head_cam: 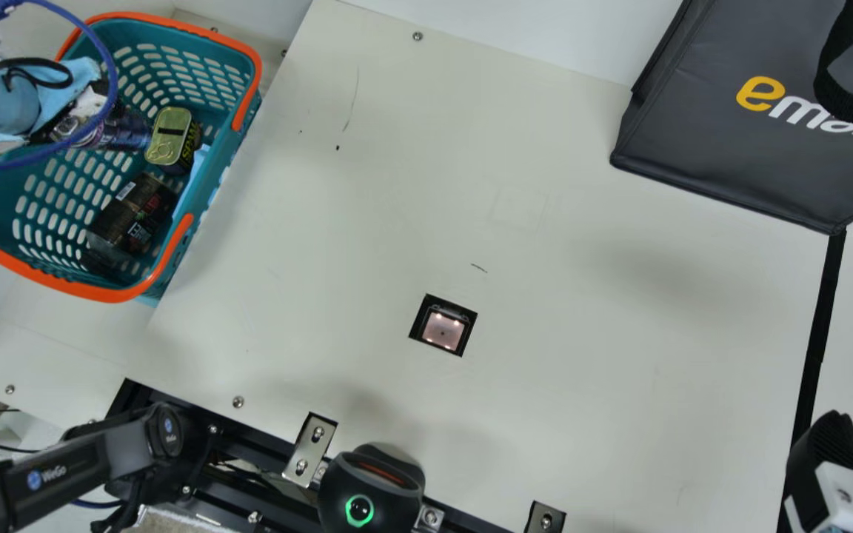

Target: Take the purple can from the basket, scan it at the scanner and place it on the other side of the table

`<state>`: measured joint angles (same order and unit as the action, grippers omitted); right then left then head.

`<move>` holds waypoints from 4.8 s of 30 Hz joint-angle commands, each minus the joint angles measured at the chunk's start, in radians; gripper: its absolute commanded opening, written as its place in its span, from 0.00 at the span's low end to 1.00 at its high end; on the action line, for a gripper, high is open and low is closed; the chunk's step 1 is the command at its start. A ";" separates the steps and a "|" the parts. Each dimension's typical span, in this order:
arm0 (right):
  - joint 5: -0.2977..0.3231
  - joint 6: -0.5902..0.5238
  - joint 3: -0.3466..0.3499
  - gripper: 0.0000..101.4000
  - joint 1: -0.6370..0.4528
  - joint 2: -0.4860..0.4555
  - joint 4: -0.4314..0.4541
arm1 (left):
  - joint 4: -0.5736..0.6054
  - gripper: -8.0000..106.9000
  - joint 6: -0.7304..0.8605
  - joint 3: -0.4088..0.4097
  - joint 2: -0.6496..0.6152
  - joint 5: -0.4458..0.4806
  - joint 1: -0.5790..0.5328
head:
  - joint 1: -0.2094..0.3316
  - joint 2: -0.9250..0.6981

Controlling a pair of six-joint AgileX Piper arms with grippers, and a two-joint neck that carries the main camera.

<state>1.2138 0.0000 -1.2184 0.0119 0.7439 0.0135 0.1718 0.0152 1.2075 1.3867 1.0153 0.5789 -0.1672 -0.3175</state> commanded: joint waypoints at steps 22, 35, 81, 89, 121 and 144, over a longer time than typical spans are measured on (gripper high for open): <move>0.000 0.000 0.000 0.94 0.000 0.000 0.000 | 0.156 0.00 0.147 -0.031 -0.229 0.080 -0.425 | 0.029 -0.004; 0.000 0.000 0.000 0.94 0.000 0.000 0.000 | 0.113 0.00 0.003 -0.009 -0.213 0.163 -0.755 | 0.029 -0.004; 0.000 0.000 0.000 0.94 0.000 0.000 0.000 | -0.064 0.00 -0.750 0.043 0.066 0.205 -1.345 | 0.029 -0.004; 0.000 0.000 0.000 0.94 0.000 0.000 0.000 | -0.073 0.00 -0.779 0.056 0.104 0.205 -1.364 | 0.029 -0.004; 0.000 0.000 0.000 0.94 0.000 0.000 0.000 | -0.054 0.12 -0.733 0.056 0.140 0.205 -1.362 | 0.029 -0.004; 0.000 0.000 0.000 0.94 0.000 0.000 0.000 | -0.047 0.78 -0.731 0.065 0.159 0.205 -1.362 | 0.029 -0.004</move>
<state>1.2138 0.0000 -1.2184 0.0119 0.7439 0.0135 0.1254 -0.7144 1.2700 1.5458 1.2203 -0.7830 -0.1672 -0.3175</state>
